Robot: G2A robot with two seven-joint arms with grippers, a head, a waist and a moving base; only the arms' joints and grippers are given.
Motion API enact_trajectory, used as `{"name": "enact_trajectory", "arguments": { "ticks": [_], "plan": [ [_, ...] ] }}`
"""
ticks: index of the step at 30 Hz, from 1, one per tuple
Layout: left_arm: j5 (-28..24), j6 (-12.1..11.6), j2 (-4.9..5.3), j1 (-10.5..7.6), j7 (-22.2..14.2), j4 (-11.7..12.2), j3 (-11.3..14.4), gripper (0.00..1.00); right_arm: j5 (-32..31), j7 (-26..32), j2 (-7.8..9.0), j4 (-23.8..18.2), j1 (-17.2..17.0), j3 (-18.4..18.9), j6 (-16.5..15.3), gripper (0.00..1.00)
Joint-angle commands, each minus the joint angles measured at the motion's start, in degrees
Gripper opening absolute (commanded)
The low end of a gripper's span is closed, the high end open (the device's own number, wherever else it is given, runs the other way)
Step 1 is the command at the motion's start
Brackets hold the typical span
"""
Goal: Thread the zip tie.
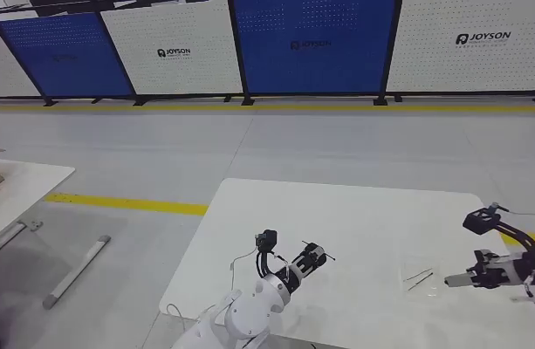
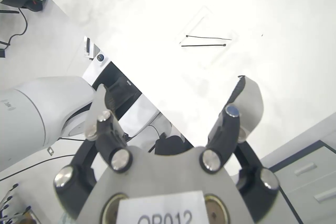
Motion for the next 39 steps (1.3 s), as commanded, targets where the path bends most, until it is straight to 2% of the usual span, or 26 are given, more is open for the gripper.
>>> {"name": "enact_trajectory", "arguments": {
  "ticks": [1,3,4,5,8,10,13,16,18,26,28,31,32,34,39],
  "plan": [
    [0.0,0.0,0.00,0.00,0.0,0.0,0.0,0.00,-1.0,1.8,-0.17,0.7,0.6,0.8,2.1,1.00],
    [0.0,0.0,0.00,0.00,0.0,0.0,0.0,0.00,-1.3,5.6,-1.05,0.2,1.9,1.5,3.6,1.00],
    [0.0,0.0,0.00,0.00,0.0,0.0,0.0,0.00,-2.1,7.1,-1.60,1.0,2.5,1.6,5.3,1.00],
    [0.0,0.0,0.00,0.00,0.0,0.0,0.0,0.00,-3.3,9.6,-2.64,0.8,3.3,1.3,7.1,1.00],
    [0.0,0.0,0.00,0.00,0.0,0.0,0.0,0.00,-5.1,13.6,-5.68,2.4,4.8,0.0,9.6,1.00],
    [0.0,0.0,0.00,0.00,0.0,0.0,0.0,0.00,-5.8,16.0,-8.49,4.3,5.6,-1.5,9.2,1.00],
    [0.0,0.0,0.00,0.00,0.0,0.0,0.0,0.00,-7.6,16.3,-12.59,7.2,6.8,-4.4,7.9,1.00],
    [0.0,0.0,0.00,0.00,0.0,0.0,0.0,0.00,-14.2,16.3,-16.50,9.7,8.7,-7.4,3.1,1.00],
    [0.0,0.0,0.00,0.00,0.0,0.0,0.0,0.00,-12.8,16.3,-18.55,13.5,8.9,-8.0,2.5,1.00],
    [0.0,0.0,0.00,0.00,0.0,0.0,0.0,0.00,-12.8,16.3,-18.55,13.5,8.9,-8.0,2.5,1.00],
    [0.0,0.0,0.00,0.00,0.0,0.0,0.0,0.00,-18.0,13.9,-18.45,12.1,9.3,-7.7,1.4,1.00],
    [0.0,0.0,0.00,0.00,0.0,0.0,0.0,0.00,-24.4,10.7,-18.26,10.3,9.8,-6.9,-2.4,1.00],
    [0.0,0.0,0.00,0.00,0.0,0.0,0.0,0.00,-25.8,9.7,-18.30,9.6,9.8,-6.9,-2.4,1.00],
    [0.0,0.0,0.00,0.00,0.0,0.0,0.0,0.00,-27.2,9.5,-18.74,7.5,10.0,-7.7,-2.4,1.00],
    [0.0,0.0,0.00,0.00,0.0,0.0,0.0,0.00,-29.7,7.2,-20.86,6.0,11.1,-10.6,-2.4,1.00]
  ]
}}
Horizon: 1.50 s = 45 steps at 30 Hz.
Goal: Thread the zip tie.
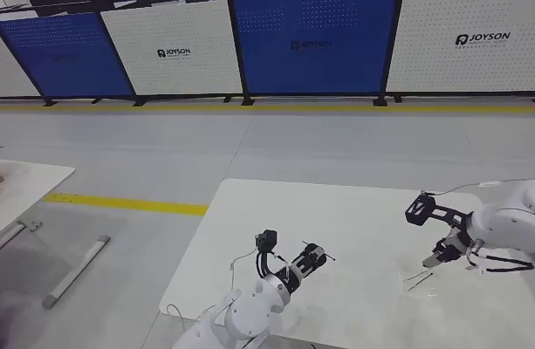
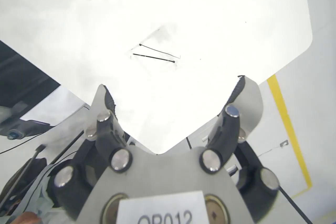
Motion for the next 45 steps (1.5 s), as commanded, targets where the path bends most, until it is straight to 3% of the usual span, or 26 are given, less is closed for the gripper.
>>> {"name": "enact_trajectory", "arguments": {
  "ticks": [1,5,9,19,26,27,28,31,32,36,39,45],
  "plan": [
    [0.0,0.0,0.00,0.00,0.0,0.0,0.0,0.00,-1.2,1.0,-1.03,-1.3,-0.5,-0.1,0.0,1.00],
    [0.0,0.0,0.00,0.00,0.0,0.0,0.0,0.00,-1.1,7.7,-3.77,-0.2,-2.1,-0.1,0.0,1.00],
    [0.0,0.0,0.00,0.00,0.0,0.0,0.0,0.00,-2.3,9.2,-6.48,6.1,-3.1,-0.1,0.0,1.00],
    [0.0,0.0,0.00,0.00,0.0,0.0,0.0,0.00,-2.3,9.2,-6.48,6.1,-3.1,-0.1,0.0,1.00],
    [0.0,0.0,0.00,0.00,0.0,0.0,0.0,0.00,-9.2,9.2,-7.49,3.5,-4.3,-0.1,0.0,1.00],
    [0.0,0.0,0.00,0.00,0.0,0.0,0.0,0.00,-9.3,9.2,-7.74,3.7,-4.6,-0.1,0.0,0.54],
    [0.0,0.0,0.00,0.00,0.0,0.0,0.0,0.00,-9.3,9.2,-8.08,4.0,-4.6,-0.1,0.0,0.42],
    [0.0,0.0,0.00,0.00,0.0,0.0,0.0,0.00,-9.1,9.2,-8.87,3.9,-5.6,-0.1,0.0,0.27],
    [0.0,0.0,0.00,0.00,0.0,0.0,0.0,0.00,-9.4,9.2,-9.08,3.7,-6.1,-0.1,0.0,0.13],
    [0.0,0.0,0.00,0.00,0.0,0.0,0.0,0.00,-9.7,9.2,-9.75,4.9,-7.6,-0.1,0.0,0.09],
    [0.0,0.0,0.00,0.00,0.0,0.0,0.0,0.00,-10.1,9.2,-10.05,6.2,-8.2,-0.1,0.0,0.13],
    [0.0,0.0,0.00,0.00,0.0,0.0,0.0,0.00,-9.5,9.2,-9.78,8.2,-8.1,-0.1,0.0,0.08]
  ]
}}
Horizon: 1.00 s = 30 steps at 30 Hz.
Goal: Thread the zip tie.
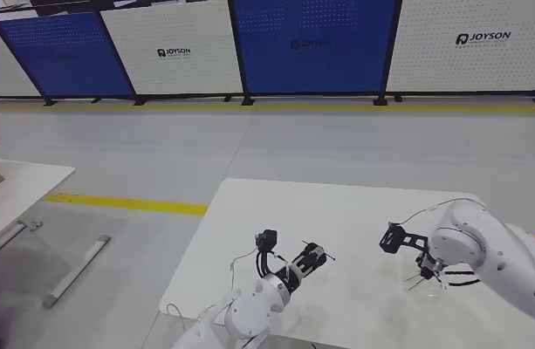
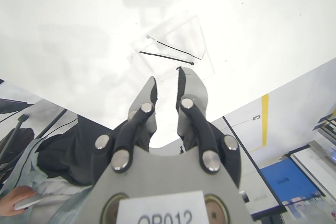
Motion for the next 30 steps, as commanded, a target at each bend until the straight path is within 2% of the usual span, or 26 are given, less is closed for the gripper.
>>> {"name": "enact_trajectory", "arguments": {
  "ticks": [1,4,7,10,11,15,22,30],
  "plan": [
    [0.0,0.0,0.00,0.00,0.0,0.0,0.0,0.00,0.3,0.0,0.20,0.2,-0.2,0.0,0.0,0.09],
    [0.0,0.0,0.00,0.00,0.0,0.0,0.0,0.00,0.5,0.0,0.26,-0.2,-1.0,0.0,0.0,0.09],
    [0.0,0.0,0.00,0.00,0.0,0.0,0.0,0.00,0.6,0.0,-0.01,-0.2,-1.6,0.0,0.0,0.14],
    [0.0,0.0,0.00,0.00,0.0,0.0,0.0,0.00,0.5,0.0,-0.35,0.6,-1.9,0.0,0.0,0.15],
    [0.0,0.0,0.00,0.00,0.0,0.0,0.0,0.00,0.4,0.0,-0.45,0.9,-1.9,0.0,0.0,0.18],
    [0.0,0.0,0.00,0.00,0.0,0.0,0.0,0.00,-0.1,0.0,-0.97,2.3,-2.0,0.0,0.0,0.18],
    [0.0,0.0,0.00,0.00,0.0,0.0,0.0,0.00,-0.6,0.0,-2.29,4.8,-2.5,0.0,0.0,0.29],
    [0.0,0.0,0.00,0.00,0.0,0.0,0.0,0.00,-1.3,0.0,-4.22,7.1,-3.0,0.0,0.0,0.28]
  ]
}}
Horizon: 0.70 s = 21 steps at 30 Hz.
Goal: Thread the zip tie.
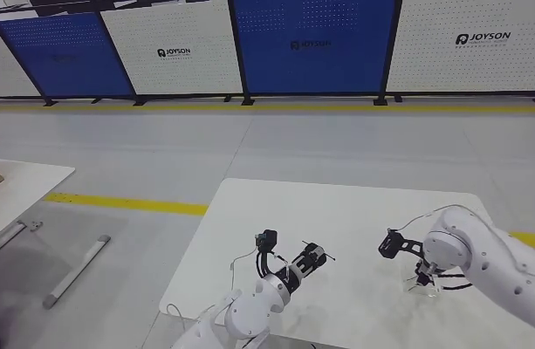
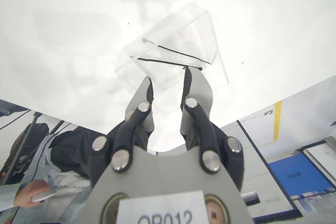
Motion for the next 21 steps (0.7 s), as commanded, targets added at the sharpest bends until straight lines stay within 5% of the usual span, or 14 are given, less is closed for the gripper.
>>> {"name": "enact_trajectory", "arguments": {
  "ticks": [1,21],
  "plan": [
    [0.0,0.0,0.00,0.00,0.0,0.0,0.0,0.00,-0.1,0.0,-0.49,0.6,-0.1,0.0,0.0,0.28],
    [0.0,0.0,0.00,0.00,0.0,0.0,0.0,0.00,-0.6,0.0,-4.34,6.1,-1.4,0.0,0.0,0.27]
  ]
}}
